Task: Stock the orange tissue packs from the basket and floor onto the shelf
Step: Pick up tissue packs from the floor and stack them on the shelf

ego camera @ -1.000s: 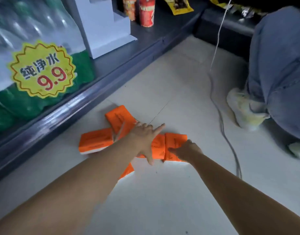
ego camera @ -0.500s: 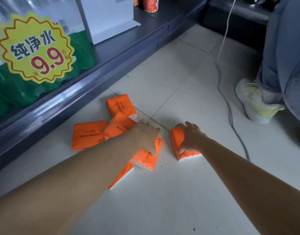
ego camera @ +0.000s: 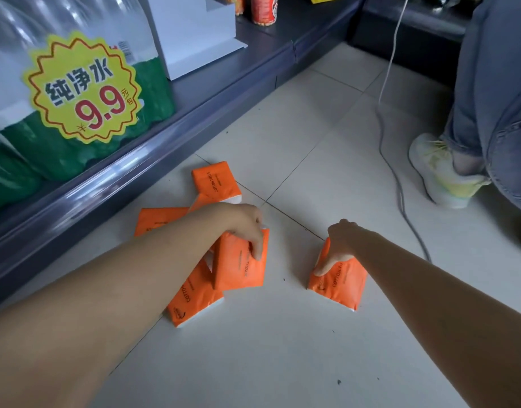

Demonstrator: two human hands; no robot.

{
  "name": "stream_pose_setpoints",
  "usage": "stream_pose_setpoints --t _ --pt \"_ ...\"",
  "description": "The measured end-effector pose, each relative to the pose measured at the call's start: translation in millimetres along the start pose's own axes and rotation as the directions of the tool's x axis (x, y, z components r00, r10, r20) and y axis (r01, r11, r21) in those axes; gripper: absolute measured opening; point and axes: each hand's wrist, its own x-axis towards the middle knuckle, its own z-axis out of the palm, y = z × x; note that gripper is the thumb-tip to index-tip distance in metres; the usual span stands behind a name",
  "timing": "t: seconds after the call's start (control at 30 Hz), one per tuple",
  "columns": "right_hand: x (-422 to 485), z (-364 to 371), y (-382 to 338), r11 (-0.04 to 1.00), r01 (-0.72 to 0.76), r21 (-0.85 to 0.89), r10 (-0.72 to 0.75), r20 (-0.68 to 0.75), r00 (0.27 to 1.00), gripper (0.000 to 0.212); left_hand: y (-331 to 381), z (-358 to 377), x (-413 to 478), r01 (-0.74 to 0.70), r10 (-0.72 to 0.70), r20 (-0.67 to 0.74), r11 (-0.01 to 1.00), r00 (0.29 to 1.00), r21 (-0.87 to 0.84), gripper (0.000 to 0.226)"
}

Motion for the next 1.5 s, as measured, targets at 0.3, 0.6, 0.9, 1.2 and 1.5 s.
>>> stream_pose_setpoints --t 0.3,0.6,0.9,1.2,1.5 --pt "-30.6 -30.4 0.4 0.7 0.22 0.679 0.093 -0.392 0.915 0.065 1.3 -28.6 -42.3 -0.045 0.026 -0.16 0.992 0.987 -0.117 0.063" --pt "-132.6 -150.7 -8.6 0.203 0.585 0.786 0.329 -0.617 0.715 0.055 17.9 -167.4 -171.9 -0.048 0.107 -0.494 0.99 0.863 0.13 0.043" --pt "-386.0 -443.1 10.3 0.147 0.819 0.555 0.161 -0.83 0.534 0.051 73.8 -415.2 -474.0 -0.04 0.105 -0.662 0.993 0.742 0.113 0.037" --pt "-666.9 -707.4 13.9 0.05 0.934 0.354 -0.039 -0.934 0.356 0.044 132.3 -612.2 -809.7 0.0 0.022 -0.752 1.0 0.659 0.029 0.053" --pt "-792.9 -800.1 -51.9 0.067 0.96 0.271 -0.263 -0.924 0.279 0.044 96.7 -675.2 -966.0 0.099 -0.101 -0.872 0.993 0.478 -0.061 0.045"
